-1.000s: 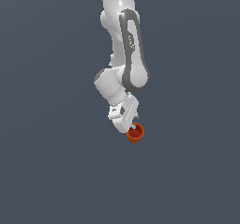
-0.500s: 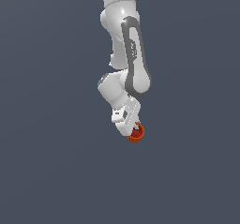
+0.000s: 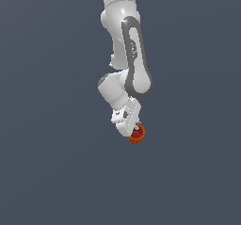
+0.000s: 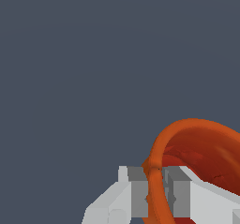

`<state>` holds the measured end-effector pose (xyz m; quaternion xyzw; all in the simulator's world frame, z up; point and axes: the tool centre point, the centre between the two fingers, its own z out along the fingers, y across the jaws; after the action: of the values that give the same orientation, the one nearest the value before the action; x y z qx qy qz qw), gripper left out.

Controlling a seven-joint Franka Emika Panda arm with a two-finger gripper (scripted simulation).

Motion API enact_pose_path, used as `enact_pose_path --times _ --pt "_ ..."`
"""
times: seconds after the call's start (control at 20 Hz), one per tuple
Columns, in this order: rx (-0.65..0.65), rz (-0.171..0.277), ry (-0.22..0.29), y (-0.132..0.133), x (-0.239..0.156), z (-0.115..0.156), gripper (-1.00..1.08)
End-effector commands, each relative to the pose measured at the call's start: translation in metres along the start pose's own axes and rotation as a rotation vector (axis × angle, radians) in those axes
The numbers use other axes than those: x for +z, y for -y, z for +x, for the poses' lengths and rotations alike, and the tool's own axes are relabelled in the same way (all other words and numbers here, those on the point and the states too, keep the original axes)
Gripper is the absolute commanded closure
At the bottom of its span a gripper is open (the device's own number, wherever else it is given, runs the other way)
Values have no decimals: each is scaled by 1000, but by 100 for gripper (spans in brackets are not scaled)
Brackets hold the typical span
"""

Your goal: Pick up the object and move it to a goal position.

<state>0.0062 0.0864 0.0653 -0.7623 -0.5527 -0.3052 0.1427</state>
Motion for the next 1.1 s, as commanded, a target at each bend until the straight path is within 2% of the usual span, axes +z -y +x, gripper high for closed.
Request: enact_pose_path --times 0.0,0.25,0.5,0.7,1.05 --pt "-7 -11 2 -6 -6 -1 108" --pt "-45 -61 12 -32 -33 -4 108" --pt "-113 -151 30 -77 -86 -7 108" --pt "-189 -253 50 -121 -150 -6 108" --pt "-350 -470 86 -190 -298 12 108"
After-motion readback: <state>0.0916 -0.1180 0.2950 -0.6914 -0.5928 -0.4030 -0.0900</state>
